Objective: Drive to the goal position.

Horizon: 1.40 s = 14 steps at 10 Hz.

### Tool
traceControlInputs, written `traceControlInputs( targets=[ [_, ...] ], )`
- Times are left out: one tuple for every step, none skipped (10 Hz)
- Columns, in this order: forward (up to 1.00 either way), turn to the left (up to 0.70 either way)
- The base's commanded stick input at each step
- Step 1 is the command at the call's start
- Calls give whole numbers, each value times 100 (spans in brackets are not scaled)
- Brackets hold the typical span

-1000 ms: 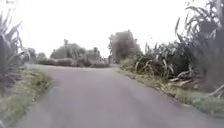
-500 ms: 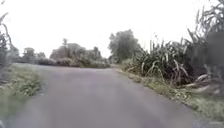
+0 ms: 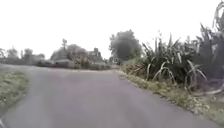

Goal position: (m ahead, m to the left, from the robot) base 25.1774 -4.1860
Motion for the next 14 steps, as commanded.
traceControlInputs(
  targets=[
    [100, 0],
    [100, 0],
    [100, 0],
    [100, 0],
    [100, 0],
    [100, 0],
    [100, 0],
    [100, 0],
    [100, 0],
    [100, 0],
    [100, 0],
    [100, 0],
    [100, 0],
    [100, 0]
  ],
)
